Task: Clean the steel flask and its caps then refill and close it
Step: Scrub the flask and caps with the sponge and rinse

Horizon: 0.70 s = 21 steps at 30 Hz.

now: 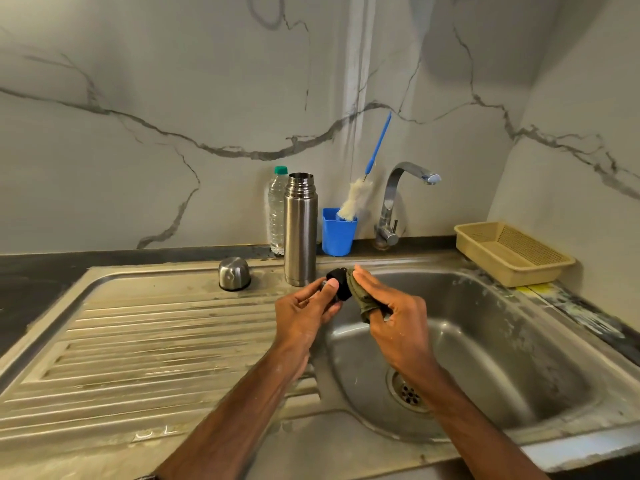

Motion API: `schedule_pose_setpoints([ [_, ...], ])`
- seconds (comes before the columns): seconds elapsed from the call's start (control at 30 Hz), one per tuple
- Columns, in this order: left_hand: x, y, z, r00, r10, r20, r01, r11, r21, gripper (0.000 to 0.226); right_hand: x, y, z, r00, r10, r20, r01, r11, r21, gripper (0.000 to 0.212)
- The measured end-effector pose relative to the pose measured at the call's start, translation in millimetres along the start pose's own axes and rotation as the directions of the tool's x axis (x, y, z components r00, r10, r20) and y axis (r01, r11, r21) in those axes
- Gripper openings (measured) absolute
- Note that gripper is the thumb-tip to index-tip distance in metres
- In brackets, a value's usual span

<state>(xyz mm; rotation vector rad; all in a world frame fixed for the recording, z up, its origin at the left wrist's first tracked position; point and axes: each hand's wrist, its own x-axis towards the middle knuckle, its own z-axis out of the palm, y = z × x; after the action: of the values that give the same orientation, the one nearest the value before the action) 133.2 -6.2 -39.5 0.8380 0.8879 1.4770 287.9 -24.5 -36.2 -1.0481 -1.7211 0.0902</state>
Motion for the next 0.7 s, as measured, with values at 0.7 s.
schedule_pose_setpoints([
  [0.7,-1.1,1.3,-4.3,0.945,0.225,0.237,-0.307,0.860,0.409,0.031,4.8,2.7,-11.4,0.995,0.076,0.071,-0.083,0.993,0.088,0.061],
])
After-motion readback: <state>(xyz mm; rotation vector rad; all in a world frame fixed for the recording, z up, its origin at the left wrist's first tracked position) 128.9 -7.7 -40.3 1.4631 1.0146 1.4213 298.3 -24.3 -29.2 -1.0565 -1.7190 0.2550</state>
